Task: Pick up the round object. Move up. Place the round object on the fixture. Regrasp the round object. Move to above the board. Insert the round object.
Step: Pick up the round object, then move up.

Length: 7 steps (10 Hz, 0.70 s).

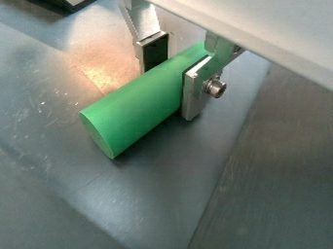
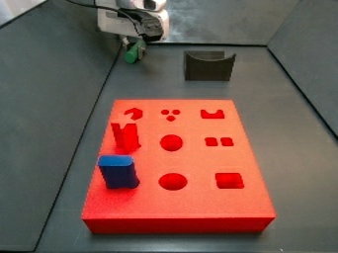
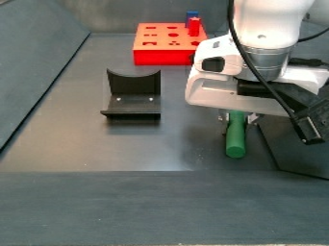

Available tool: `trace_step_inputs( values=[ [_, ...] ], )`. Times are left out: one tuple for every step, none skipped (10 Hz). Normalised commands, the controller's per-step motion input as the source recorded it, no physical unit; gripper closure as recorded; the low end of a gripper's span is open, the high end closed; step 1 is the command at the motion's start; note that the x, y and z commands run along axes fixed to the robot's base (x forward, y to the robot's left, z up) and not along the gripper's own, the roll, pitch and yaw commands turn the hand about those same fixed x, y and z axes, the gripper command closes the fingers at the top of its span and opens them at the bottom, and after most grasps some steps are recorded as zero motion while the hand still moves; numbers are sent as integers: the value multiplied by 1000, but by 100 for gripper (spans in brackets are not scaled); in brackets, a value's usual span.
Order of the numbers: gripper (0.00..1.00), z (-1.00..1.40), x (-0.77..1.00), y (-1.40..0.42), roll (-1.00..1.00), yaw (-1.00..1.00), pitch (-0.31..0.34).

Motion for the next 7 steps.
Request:
trace_step_inputs(
  values=[
    [100, 0, 0, 0, 0, 0, 0],
    [100, 0, 0, 0, 0, 0, 0],
    [100, 833, 0, 0, 0, 0, 0],
    [100, 814, 15, -68, -9, -33, 6],
    [100, 735, -12, -46, 10, -33, 29],
    [100, 607, -13, -17, 34, -30, 67],
    [100, 509, -9, -7, 53, -27, 91]
  ],
)
